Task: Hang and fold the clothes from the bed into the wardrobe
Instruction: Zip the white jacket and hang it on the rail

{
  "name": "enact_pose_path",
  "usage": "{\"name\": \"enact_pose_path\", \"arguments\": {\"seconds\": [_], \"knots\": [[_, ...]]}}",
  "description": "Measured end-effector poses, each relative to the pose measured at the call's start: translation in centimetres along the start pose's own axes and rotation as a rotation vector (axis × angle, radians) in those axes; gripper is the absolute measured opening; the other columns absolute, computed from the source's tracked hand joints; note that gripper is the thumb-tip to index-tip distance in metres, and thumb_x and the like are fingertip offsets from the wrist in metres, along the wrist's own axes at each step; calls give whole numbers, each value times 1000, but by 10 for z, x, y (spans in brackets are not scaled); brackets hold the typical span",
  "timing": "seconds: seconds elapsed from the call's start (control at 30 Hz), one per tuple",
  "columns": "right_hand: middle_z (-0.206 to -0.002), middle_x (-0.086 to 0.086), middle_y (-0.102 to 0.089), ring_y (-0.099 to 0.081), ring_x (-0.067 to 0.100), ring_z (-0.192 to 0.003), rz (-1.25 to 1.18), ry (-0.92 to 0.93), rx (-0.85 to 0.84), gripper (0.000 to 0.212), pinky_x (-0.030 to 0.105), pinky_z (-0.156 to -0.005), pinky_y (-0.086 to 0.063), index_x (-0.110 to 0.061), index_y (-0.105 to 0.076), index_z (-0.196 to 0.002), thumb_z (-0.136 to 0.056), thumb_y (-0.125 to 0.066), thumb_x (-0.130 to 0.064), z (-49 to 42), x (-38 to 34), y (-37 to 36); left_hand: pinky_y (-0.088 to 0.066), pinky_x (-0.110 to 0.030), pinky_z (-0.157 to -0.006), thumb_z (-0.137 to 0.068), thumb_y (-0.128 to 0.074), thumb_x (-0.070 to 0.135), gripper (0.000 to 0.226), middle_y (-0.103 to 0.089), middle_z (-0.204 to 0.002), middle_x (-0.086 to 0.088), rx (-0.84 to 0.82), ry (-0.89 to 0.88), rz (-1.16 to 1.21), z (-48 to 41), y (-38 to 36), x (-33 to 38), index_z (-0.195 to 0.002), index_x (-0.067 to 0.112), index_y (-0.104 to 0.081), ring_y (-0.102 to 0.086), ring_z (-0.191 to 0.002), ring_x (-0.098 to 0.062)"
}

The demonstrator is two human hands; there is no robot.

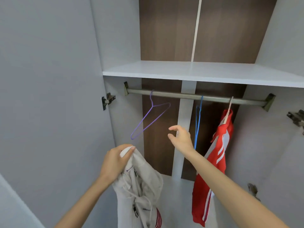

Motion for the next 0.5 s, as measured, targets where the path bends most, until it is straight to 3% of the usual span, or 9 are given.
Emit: {"name": "enact_pose_path", "arguments": {"seconds": [0.1,0.17,0.27,0.4,0.5], "knots": [[-136,5,-45,-38,27,-125,312,-5,283,36,37,-98,-41,-23,-55,-120,-86,-66,-21,-34,18,8,-46,-18,-83,-91,-62,35,12,-70,-92,26,-52,1,-7,-30,-22,-11,-83,41,-69,-65,-91,-3],[-143,13,-38,-34,32,-129,389,-85,358,47,42,-100,-40,-17,-49,-128,-84,-67,-19,-53,34,13,-47,-20,-84,-90,-63,36,11,-72,-96,17,-83,-9,-31,-51,-40,-16,-91,32,-73,-65,-92,-6],[-147,17,-32,-32,34,-132,391,-244,333,61,42,-101,-39,-14,-37,-138,-85,-67,-17,-81,60,13,-35,1,-73,-90,-64,34,11,-70,-90,19,-157,-40,-33,-79,-66,-22,-92,29,-73,-60,-87,0],[-144,20,-36,-46,38,-123,206,-408,253,72,42,-91,-44,-14,-18,-149,-91,-61,-11,-113,87,11,-39,-4,-72,-89,-58,49,14,-63,-85,33,-257,-43,-44,-111,-95,-34,-93,41,-69,-59,-85,6],[-129,23,-53,-60,38,-106,43,-490,255,65,43,-87,-52,-12,-12,-150,-97,-49,-8,-133,100,14,-47,-21,-81,-89,-60,47,13,-67,-91,29,-265,-60,-17,-134,-110,-43,-94,39,-70,-62,-89,2]]}}
Point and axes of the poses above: each hand's wrist, its own z-axis away from the middle knuckle, its own y-axis out of the back of the hand, x = y × z, the point moved 4 cm from there along -z, towards the middle knuckle
